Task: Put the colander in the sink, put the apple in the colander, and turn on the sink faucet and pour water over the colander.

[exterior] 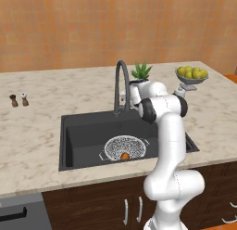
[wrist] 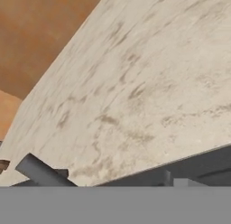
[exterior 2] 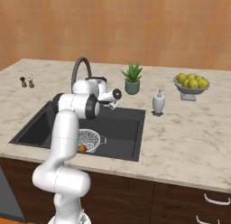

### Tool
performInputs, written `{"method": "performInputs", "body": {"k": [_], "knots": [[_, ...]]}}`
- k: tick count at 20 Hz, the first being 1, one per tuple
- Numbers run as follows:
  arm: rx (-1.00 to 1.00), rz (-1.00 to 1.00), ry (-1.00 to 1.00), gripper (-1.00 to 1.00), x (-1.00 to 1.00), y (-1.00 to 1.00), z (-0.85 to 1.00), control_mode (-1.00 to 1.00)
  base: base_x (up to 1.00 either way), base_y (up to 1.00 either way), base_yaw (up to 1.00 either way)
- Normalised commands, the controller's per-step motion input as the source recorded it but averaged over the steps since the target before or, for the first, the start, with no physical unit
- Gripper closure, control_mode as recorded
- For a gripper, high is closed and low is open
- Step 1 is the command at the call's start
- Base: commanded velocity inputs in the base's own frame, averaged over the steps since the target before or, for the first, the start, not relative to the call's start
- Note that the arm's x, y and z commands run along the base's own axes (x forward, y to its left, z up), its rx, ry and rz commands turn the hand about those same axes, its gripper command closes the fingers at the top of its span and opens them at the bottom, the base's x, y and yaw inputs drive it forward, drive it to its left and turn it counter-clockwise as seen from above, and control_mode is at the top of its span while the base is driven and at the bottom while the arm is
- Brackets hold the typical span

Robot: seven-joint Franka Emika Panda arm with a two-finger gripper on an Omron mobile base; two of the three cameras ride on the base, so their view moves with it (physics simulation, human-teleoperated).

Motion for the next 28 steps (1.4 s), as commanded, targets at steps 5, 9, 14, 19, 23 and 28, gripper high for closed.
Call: {"method": "performInputs", "body": {"k": [5, 9, 14, 19, 23, 28], "knots": [[0.03, -0.07, 0.01, 1.0, 0.0, -0.43, -0.01, -1.0, 0.0, 0.0, 0.0], [0.08, -0.09, 0.0, 1.0, 0.0, -0.8, 0.0, -1.0, 0.0, 0.0, 0.0], [0.12, -0.13, 0.0, 1.0, -0.04, -0.98, 0.0, -1.0, 0.0, 0.0, 0.0], [0.14, -0.16, 0.0, 1.0, -0.1, -1.0, 0.0, -1.0, 0.0, 0.0, 0.0], [0.17, -0.18, 0.01, 1.0, -0.2, -1.0, 0.0, -1.0, 0.0, 0.0, 0.0], [0.19, -0.19, 0.04, 1.0, -0.18, -1.0, 0.0, -1.0, 0.0, 0.0, 0.0]]}}
